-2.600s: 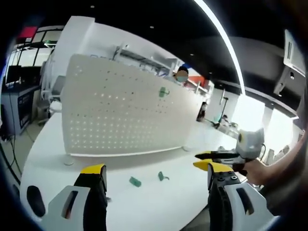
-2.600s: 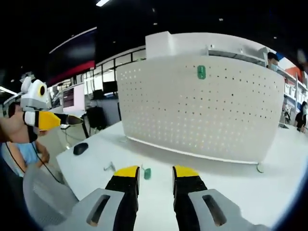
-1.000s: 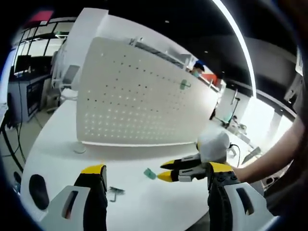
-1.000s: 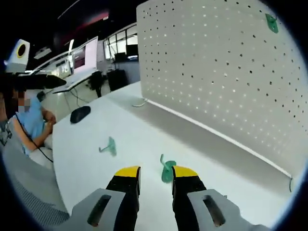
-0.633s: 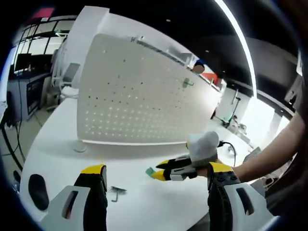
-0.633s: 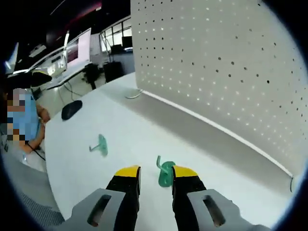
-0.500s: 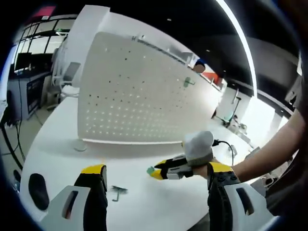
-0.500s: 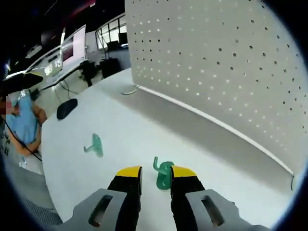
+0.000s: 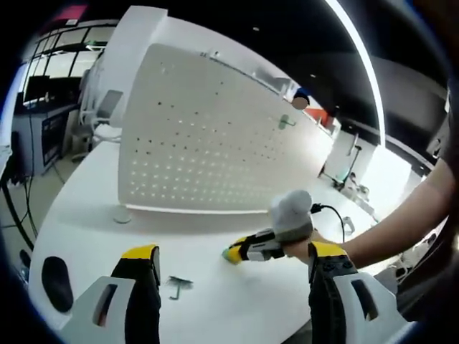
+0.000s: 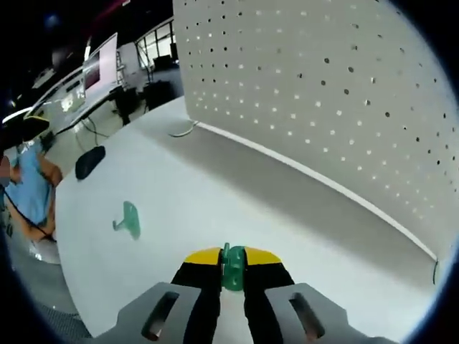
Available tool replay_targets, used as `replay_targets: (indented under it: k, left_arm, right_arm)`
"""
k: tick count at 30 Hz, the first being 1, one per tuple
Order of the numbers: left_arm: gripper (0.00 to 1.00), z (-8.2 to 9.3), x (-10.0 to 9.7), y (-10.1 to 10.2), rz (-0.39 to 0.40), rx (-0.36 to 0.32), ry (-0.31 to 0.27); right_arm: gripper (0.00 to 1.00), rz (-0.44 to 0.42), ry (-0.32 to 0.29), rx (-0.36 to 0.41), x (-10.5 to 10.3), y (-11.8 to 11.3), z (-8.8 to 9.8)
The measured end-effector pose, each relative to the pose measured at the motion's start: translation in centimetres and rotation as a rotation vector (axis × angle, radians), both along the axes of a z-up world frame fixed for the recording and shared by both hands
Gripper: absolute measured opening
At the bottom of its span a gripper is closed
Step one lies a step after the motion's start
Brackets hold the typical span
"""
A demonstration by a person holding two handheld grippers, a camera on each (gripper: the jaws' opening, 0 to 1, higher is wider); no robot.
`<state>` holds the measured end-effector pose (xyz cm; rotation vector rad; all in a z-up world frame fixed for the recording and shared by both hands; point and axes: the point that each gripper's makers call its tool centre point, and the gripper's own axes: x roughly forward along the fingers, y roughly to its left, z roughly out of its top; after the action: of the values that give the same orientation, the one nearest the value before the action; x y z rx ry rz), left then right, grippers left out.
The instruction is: Insert the hook assembly into the mounting plate slot until the hook locks in place.
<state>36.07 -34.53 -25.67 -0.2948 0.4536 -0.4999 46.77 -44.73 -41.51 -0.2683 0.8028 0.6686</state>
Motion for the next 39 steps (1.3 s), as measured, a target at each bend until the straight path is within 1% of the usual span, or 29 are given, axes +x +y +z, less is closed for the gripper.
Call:
replay_targets:
  k: [2,7,10,14,19,23,26,32,34,35,39]
  left_arm:
    - [0.86,0.0,0.0,-0.1,-0.002,0.001,0.001]
    - [0.86,0.0,0.0,-0.1,-0.002,0.001,0.002]
    - [0.86,0.0,0.0,-0.1,0.002,0.003,0.001]
    - [0.86,0.1,-0.1,-0.3,-0.001,0.001,0.0]
    - [0.86,0.5,-0.1,-0.5,-0.005,0.006,-0.01]
    - [0.85,0.9,-0.2,-0.6,-0.008,0.006,-0.018]
    - [0.85,1.0,-0.2,-0.7,-0.007,0.012,-0.024]
    - [0.84,1.6,-0.5,-1.3,-0.023,0.02,-0.034]
    - [0.84,1.7,-0.5,-1.5,-0.028,0.018,-0.036]
    - [0.84,1.8,-0.5,-1.7,-0.031,0.018,-0.036]
    - [0.84,2.6,-0.6,-2.1,-0.046,0.025,-0.052]
  right_arm:
    - [0.01,0.001,0.006,-0.012,-0.1,-0.2,-0.1]
    - [0.01,-0.018,0.014,-0.007,-0.1,-1.1,-0.1]
    - [0.01,-0.027,0.012,0.016,-0.2,-1.3,0.3]
    - [0.0,-0.009,-0.011,0.016,-0.3,-1.3,0.9]
    - [0.0,-0.015,-0.015,0.025,-0.2,-1.4,1.3]
    - [0.0,-0.008,-0.027,0.037,-0.4,-1.3,2.0]
    - [0.0,0.005,-0.03,0.036,-0.6,-1.5,2.1]
    - [0.0,-0.007,-0.05,0.063,-0.8,-1.9,3.4]
    - [0.0,0.002,-0.076,0.057,-0.7,-2.1,3.9]
    - [0.0,0.002,-0.074,0.053,-0.8,-2.2,4.0]
    - [0.0,-0.001,-0.092,0.064,-0.7,-2.5,5.1]
